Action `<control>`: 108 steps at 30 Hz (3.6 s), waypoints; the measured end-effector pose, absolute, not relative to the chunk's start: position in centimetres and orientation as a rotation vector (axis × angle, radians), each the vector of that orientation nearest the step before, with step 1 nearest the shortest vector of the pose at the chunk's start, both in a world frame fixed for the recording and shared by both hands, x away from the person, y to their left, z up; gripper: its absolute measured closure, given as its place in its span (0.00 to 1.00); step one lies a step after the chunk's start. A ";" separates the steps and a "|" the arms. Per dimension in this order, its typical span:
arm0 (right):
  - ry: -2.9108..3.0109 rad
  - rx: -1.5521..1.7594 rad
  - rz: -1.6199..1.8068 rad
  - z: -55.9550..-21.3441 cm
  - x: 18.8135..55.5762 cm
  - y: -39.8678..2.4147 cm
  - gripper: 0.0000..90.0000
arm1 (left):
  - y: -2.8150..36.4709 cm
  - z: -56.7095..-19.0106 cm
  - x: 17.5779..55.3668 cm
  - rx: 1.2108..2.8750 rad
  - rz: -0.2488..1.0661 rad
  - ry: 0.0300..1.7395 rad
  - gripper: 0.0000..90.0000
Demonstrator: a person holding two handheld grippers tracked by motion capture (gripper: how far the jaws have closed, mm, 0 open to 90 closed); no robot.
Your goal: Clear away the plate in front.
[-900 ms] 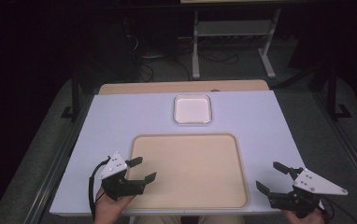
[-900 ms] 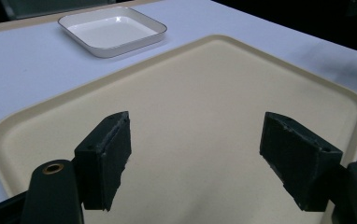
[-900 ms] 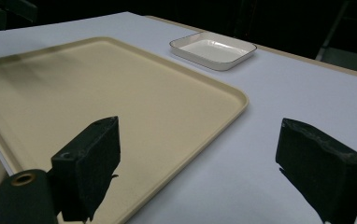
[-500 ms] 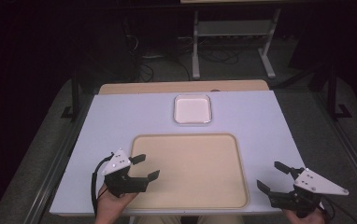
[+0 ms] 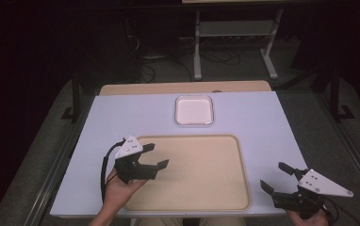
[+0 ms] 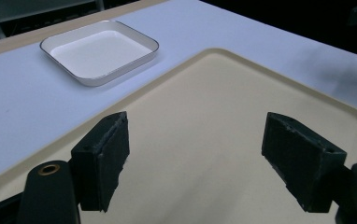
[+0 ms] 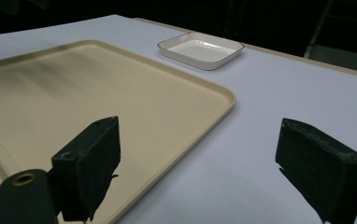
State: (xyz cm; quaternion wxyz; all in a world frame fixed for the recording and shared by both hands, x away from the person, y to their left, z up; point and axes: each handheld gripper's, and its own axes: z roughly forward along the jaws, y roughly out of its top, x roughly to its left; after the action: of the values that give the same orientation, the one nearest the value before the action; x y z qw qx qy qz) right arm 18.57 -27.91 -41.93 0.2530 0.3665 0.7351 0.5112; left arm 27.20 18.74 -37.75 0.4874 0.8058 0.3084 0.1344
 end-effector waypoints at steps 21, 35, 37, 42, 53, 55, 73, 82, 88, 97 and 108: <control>1.993 0.995 1.395 -41.9 18.5 -28.1 0.15 | 17.2 -37.0 33.3 1.990 0.272 0.839 0.25; 1.988 0.999 1.404 -41.9 18.4 -28.1 0.15 | 16.3 -36.8 37.2 2.009 0.270 0.900 0.25; 1.988 0.999 1.406 -41.9 18.4 -28.2 0.15 | 16.0 -36.8 38.0 2.013 0.266 0.911 0.26; 1.988 1.001 1.408 -41.9 18.4 -28.2 0.15 | 15.7 -36.8 39.3 2.010 0.243 0.937 0.27; 1.988 1.000 1.416 -41.9 18.4 -28.3 0.15 | 15.0 -36.8 43.2 2.012 0.221 1.025 0.28; 1.987 0.999 1.417 -41.9 18.4 -28.3 0.15 | 14.9 -36.8 44.0 2.017 0.212 1.045 0.28; 1.994 0.999 1.419 -42.0 18.4 -28.3 0.15 | 13.7 -38.8 50.9 2.063 0.161 1.276 0.32; 1.992 0.998 1.427 -42.0 18.4 -28.3 0.15 | 12.9 -41.2 52.4 2.047 0.061 1.362 0.32; 1.991 0.996 1.434 -41.9 18.3 -28.4 0.15 | 12.4 -42.1 52.8 2.062 0.068 1.385 0.39; 1.992 0.994 1.435 -41.9 18.3 -28.4 0.15 | 11.6 -42.9 52.8 2.105 0.104 1.439 0.60; 1.994 0.992 1.435 -41.9 18.3 -28.4 0.15 | 11.1 -43.3 52.6 2.100 0.136 1.514 0.84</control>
State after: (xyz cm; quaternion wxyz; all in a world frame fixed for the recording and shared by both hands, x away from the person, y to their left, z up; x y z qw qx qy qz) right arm 18.30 -28.40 -41.94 0.2434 0.3633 0.7299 0.5254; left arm 52.58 11.10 -43.29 0.2712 0.7797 0.5621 0.0505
